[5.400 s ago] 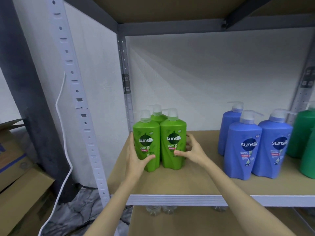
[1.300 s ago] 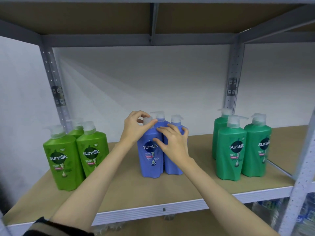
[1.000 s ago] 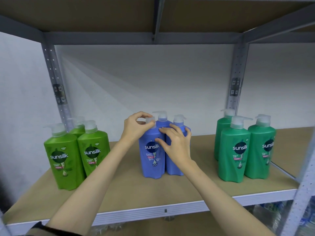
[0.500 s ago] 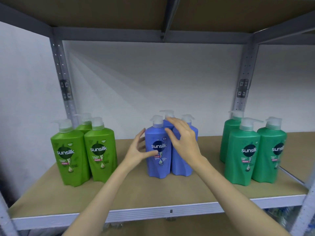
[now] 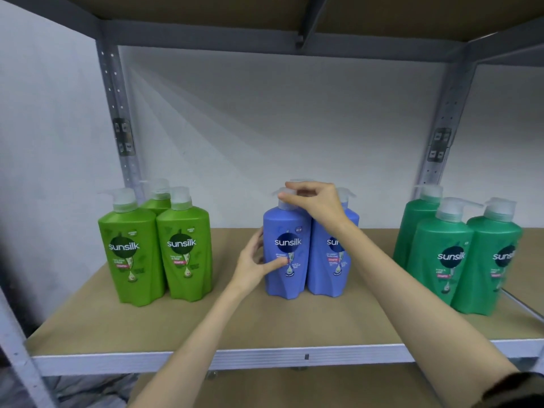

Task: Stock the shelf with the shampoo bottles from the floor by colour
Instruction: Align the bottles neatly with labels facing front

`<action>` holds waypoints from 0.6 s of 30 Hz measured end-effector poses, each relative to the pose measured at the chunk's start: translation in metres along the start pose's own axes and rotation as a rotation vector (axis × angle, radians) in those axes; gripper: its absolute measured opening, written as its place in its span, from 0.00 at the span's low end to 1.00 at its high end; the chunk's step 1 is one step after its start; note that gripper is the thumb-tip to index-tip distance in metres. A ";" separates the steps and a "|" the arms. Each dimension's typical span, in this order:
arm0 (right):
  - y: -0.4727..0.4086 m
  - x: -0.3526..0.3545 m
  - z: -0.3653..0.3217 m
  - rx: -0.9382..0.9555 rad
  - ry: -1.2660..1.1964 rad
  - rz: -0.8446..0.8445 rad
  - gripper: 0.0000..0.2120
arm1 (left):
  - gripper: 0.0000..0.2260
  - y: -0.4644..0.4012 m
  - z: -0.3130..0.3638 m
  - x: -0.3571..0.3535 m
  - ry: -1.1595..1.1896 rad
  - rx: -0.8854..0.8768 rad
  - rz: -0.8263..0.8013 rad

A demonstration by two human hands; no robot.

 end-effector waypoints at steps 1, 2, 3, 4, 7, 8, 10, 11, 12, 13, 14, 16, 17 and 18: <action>0.000 0.000 0.000 -0.003 -0.022 0.032 0.17 | 0.39 0.000 -0.001 0.000 0.000 0.000 0.005; -0.002 0.001 0.000 0.002 -0.023 0.063 0.16 | 0.37 -0.001 -0.001 0.000 -0.003 -0.003 0.007; -0.003 -0.001 0.001 0.004 -0.018 0.089 0.17 | 0.35 -0.002 -0.001 0.000 -0.005 -0.009 0.008; -0.004 -0.003 0.003 -0.002 -0.011 0.106 0.18 | 0.33 -0.002 -0.001 0.000 -0.005 -0.016 0.007; -0.005 -0.008 0.011 -0.067 0.023 0.102 0.18 | 0.31 -0.003 0.000 0.000 0.000 -0.021 0.009; -0.005 -0.009 0.013 -0.074 0.025 0.081 0.14 | 0.31 -0.003 0.000 0.000 0.002 -0.019 0.009; -0.004 -0.010 0.014 -0.076 -0.014 0.049 0.07 | 0.31 -0.002 0.002 -0.001 -0.002 -0.018 0.010; -0.004 -0.011 0.014 -0.078 -0.042 0.047 0.07 | 0.31 -0.001 0.002 -0.001 -0.008 -0.022 0.012; -0.004 -0.011 0.015 -0.082 -0.057 0.059 0.07 | 0.31 -0.001 0.003 -0.001 -0.012 -0.025 0.015; -0.004 -0.010 0.015 -0.082 -0.057 0.082 0.08 | 0.32 -0.001 0.003 -0.001 -0.012 -0.029 0.018; -0.005 -0.010 0.015 -0.082 -0.055 0.109 0.09 | 0.32 -0.001 0.003 -0.001 -0.011 -0.031 0.021; -0.004 -0.010 0.014 -0.088 -0.048 0.153 0.10 | 0.31 0.000 0.004 -0.001 -0.005 -0.039 0.022; -0.005 -0.009 0.014 -0.085 -0.040 0.163 0.11 | 0.31 0.000 0.004 -0.001 -0.001 -0.041 0.022; -0.005 -0.009 0.014 -0.085 -0.033 0.166 0.11 | 0.31 0.000 0.004 -0.001 0.004 -0.041 0.024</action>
Point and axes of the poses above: each hand's wrist, its own y-axis away from the middle knuckle, its own x-axis out of the back of the hand, z = x × y, the point moved 7 cm from there along -y, towards the middle knuckle, and after that the axes turned 10 degrees about -z, right-handed, at the moved point
